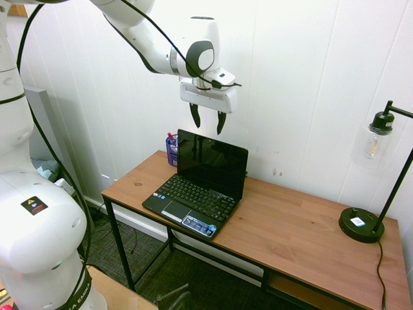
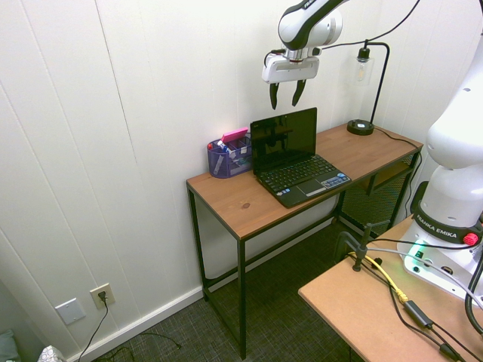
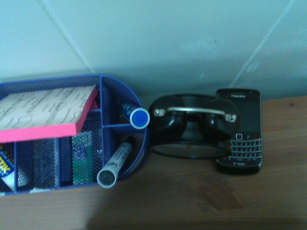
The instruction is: Close the laptop lid
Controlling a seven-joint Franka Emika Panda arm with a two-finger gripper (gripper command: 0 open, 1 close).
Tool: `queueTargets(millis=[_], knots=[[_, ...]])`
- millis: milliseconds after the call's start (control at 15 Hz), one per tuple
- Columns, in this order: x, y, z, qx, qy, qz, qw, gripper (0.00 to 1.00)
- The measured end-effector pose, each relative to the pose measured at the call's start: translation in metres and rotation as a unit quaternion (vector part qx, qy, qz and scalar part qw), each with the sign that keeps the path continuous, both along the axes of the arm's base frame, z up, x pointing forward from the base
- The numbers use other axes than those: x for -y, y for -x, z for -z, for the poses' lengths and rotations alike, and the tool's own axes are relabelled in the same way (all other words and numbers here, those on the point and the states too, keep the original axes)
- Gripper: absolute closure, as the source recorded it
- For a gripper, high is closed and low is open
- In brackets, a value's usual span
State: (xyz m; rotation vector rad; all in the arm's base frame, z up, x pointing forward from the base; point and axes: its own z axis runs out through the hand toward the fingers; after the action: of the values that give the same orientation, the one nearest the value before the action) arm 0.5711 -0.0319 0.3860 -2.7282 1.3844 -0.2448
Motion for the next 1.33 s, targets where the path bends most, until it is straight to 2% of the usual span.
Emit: queueTargets(millis=[67,133,667,1333], knots=[[-0.001,-0.006,0.006,-0.003,-0.002,0.000,1.000,0.00],[-0.003,-0.012,0.011,-0.005,-0.005,0.001,1.000,1.00],[0.002,-0.043,0.035,-0.019,-0.027,0.016,0.999,1.00],[0.000,-0.053,0.071,-0.048,-0.052,0.013,0.997,1.00]])
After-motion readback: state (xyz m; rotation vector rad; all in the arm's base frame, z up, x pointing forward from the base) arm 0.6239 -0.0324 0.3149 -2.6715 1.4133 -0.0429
